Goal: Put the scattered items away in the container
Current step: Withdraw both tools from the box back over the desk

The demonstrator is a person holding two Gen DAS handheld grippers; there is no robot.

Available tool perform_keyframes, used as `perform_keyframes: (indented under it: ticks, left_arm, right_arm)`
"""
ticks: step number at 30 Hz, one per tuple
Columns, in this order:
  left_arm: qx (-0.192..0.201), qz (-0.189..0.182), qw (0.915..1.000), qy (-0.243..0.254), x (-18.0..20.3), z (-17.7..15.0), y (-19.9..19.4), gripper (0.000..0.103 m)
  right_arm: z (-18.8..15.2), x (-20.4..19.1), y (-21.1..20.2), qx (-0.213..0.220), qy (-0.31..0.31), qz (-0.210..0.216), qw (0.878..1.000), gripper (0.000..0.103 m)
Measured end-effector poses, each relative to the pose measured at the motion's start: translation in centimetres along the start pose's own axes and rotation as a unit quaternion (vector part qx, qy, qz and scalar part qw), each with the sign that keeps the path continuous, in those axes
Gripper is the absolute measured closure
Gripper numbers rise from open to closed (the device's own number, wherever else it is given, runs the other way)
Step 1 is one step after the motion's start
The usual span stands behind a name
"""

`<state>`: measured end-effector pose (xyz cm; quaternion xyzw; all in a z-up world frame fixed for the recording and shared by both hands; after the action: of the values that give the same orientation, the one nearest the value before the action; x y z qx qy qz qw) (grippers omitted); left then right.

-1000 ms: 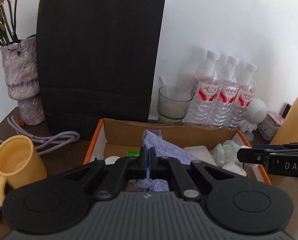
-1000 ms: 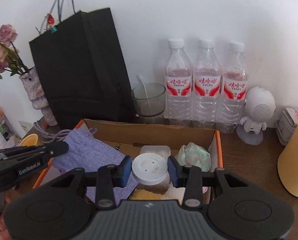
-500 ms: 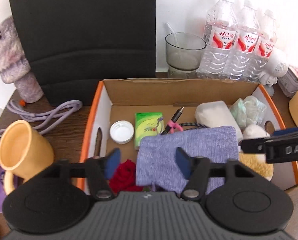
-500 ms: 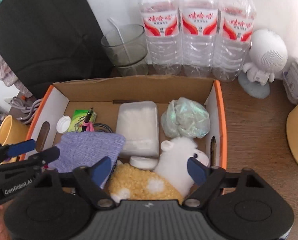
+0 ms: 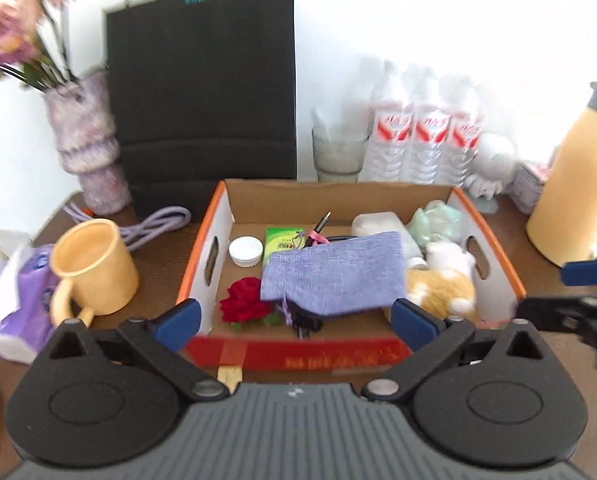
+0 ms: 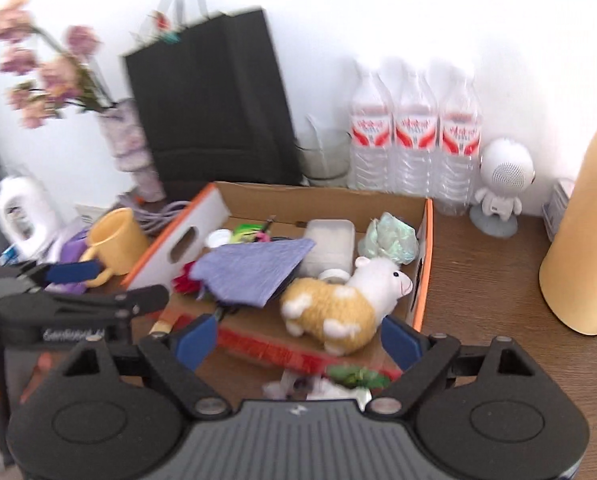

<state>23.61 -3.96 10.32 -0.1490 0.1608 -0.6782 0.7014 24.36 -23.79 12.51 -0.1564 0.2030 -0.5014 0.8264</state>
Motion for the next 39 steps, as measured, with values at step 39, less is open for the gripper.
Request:
perform_keyframes:
  ticks: [39]
  left_arm:
    - [0.101, 0.028, 0.9944, 0.015, 3.7, -14.2, -18.9, 0.0]
  right_arm:
    - [-24.0, 7.9, -25.4, 0.107, -0.088, -0.085, 0.987, 0.0]
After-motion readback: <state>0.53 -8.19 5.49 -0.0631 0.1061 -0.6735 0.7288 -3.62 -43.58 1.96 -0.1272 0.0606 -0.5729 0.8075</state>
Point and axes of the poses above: each gripper's, at about its wrist camera, not at the fingertips, and y roughly the way its jaws point, x to its right, z to its top, the point moved 5 cm from there along y, roughly the way its jaws point, and after that the axes turned 13 degrees about x, right-handed, at the moved point
